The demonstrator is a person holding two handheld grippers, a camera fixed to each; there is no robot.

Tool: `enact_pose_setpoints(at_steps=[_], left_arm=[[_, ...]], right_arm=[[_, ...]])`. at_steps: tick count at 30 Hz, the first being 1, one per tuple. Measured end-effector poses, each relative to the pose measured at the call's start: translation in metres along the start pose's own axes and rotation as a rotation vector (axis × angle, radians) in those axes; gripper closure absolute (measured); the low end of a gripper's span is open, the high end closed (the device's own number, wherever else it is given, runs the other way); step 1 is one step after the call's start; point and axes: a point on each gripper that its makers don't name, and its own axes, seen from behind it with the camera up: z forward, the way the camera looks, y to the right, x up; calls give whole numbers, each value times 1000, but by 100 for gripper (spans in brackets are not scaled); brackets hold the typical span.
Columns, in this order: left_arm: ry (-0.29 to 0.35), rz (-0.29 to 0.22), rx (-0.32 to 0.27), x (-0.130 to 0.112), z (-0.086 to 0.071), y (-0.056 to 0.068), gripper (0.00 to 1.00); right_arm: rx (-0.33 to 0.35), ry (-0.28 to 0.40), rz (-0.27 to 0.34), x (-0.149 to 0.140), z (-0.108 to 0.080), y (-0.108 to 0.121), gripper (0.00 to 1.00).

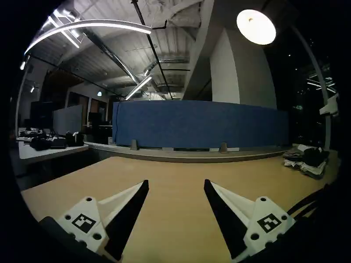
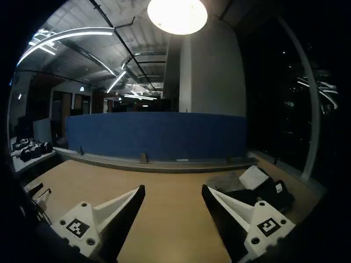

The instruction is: Fold towel

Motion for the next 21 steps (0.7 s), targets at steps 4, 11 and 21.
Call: enact_pose_setpoints(at_steps=[4,11,21], left_arm=[[0,22,1,-2,-1,4,6],[0,27,7,-4,-1,4,7],[1,29,8,-4,-1,5,4]], right_arm=[[-5,2,9,0,0,4,0],[2,13,18,2,0,9,0],[27,58,20,4,5,15,0]])
